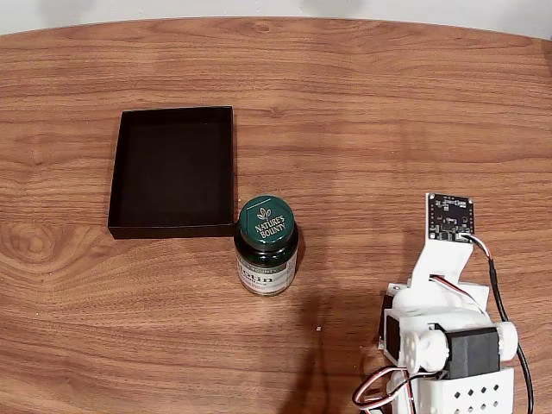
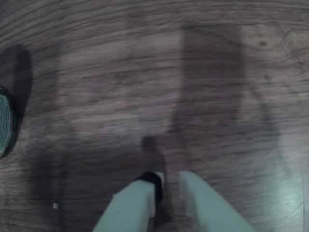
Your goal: Pick up the pill bottle and place it in the black box.
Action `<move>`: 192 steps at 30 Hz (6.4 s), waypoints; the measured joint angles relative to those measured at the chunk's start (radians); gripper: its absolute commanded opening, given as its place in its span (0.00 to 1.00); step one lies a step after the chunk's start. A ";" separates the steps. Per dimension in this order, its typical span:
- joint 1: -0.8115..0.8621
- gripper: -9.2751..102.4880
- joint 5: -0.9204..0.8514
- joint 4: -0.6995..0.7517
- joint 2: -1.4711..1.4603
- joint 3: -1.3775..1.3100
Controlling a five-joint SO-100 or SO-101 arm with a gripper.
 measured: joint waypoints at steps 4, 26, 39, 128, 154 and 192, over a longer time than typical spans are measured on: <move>-0.002 0.08 -0.018 0.000 0.000 0.000; 0.000 0.08 -0.018 0.000 0.000 0.000; 0.000 0.08 -0.018 0.000 0.000 0.000; -0.342 0.09 0.201 0.040 -0.321 -0.143; -0.520 0.40 0.169 -0.117 -0.422 -0.127; -0.413 0.57 0.230 -0.793 -0.505 -0.054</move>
